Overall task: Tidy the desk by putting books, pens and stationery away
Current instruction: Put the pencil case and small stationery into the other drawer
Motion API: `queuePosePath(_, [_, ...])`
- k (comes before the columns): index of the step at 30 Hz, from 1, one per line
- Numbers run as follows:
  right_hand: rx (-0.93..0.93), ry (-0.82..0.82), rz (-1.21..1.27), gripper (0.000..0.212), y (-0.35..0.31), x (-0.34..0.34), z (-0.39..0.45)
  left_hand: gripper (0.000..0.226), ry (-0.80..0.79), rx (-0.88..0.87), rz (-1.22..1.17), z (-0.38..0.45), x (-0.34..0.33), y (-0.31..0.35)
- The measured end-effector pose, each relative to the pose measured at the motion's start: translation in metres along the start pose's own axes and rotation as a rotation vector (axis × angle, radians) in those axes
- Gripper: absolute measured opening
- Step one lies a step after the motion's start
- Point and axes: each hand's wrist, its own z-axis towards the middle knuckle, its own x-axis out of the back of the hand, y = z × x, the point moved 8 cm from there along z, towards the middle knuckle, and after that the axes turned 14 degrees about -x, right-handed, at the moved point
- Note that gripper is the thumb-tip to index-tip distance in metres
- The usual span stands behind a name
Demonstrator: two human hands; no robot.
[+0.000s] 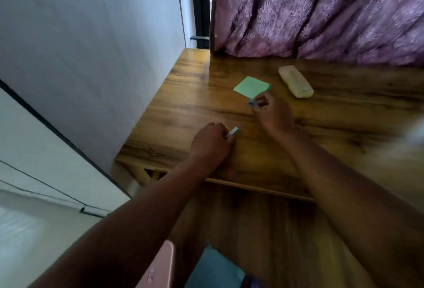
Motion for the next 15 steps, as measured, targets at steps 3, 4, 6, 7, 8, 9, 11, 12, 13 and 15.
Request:
queuePosePath(3, [-0.112,-0.092,0.246,0.021,0.041,0.041,-0.062,0.023,-0.065,-0.132,-0.102,-0.043,-0.008,0.039])
queuePosePath(4, [-0.159,-0.144,0.297,0.017,0.063,0.053,-0.086,0.023,-0.101,-0.185,-0.14,-0.06,-0.014,0.052])
queuePosePath(6, [-0.247,-0.243,0.314,0.013,0.107,0.071,-0.138,0.022,-0.23,-0.273,-0.183,-0.095,-0.034,0.075])
queuePosePath(7, [-0.289,-0.291,0.262,0.013,0.128,0.078,-0.164,0.023,-0.315,-0.302,-0.182,-0.111,-0.049,0.084])
queuePosePath(8, [-0.334,-0.346,0.192,0.013,0.149,0.082,-0.191,0.024,-0.404,-0.325,-0.161,-0.125,-0.064,0.091])
queuePosePath(9, [-0.387,-0.423,0.12,0.013,0.167,0.083,-0.218,0.025,-0.496,-0.345,-0.128,-0.137,-0.08,0.096])
queuePosePath(11, [-0.487,-0.629,-0.022,0.012,0.199,0.075,-0.266,0.029,-0.681,-0.382,-0.083,-0.161,-0.112,0.102])
queuePosePath(12, [-0.503,-0.741,-0.103,0.014,0.211,0.068,-0.286,0.029,-0.771,-0.409,-0.072,-0.172,-0.127,0.105])
queuePosePath(13, [-0.478,-0.849,-0.182,0.019,0.221,0.059,-0.301,0.029,-0.847,-0.44,-0.058,-0.182,-0.14,0.107])
queuePosePath(15, [-0.412,-0.966,-0.324,0.03,0.238,0.045,-0.321,0.03,-0.967,-0.491,-0.015,-0.198,-0.162,0.109])
